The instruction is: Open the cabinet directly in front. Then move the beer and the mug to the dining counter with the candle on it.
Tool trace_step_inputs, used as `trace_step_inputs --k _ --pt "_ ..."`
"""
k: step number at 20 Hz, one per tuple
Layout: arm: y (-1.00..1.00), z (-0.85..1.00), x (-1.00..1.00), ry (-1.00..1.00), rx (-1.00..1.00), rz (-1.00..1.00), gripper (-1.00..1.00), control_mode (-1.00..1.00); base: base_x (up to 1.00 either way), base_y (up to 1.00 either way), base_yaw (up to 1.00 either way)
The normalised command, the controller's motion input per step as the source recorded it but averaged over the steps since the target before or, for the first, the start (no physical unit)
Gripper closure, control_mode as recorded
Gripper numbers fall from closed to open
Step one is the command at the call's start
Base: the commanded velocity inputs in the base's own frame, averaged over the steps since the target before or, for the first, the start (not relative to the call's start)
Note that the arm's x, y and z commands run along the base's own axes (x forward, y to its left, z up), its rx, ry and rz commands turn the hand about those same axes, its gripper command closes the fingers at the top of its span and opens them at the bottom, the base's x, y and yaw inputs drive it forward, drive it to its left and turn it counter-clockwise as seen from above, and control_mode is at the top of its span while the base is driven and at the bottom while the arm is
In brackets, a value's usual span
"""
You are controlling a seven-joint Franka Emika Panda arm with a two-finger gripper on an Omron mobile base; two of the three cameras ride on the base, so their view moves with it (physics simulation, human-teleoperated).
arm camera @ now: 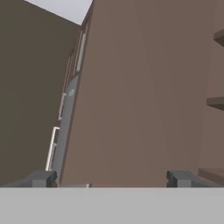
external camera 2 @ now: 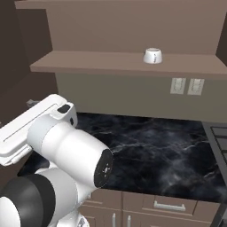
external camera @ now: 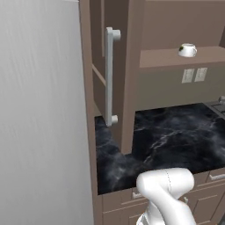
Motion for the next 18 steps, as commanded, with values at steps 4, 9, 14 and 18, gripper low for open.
trace_step_inputs --k 4,9,14,18 --pt "0.00 0.00 0.00 0.00 0.00 0.00 -1.00 1.00 0.00 0.00 0.00" --pt "-0.01 0.00 0.00 0.00 0.00 -0.01 -1.00 -1.00 0.00 0.00 0.00" --pt "-0.22 0.04 0.00 0.00 0.00 -0.07 -1.00 -1.00 0.00 0.00 0.00" --pt "-0.29 0.10 0.00 0.00 0.00 -0.12 -1.00 -1.00 0.00 0.00 0.00"
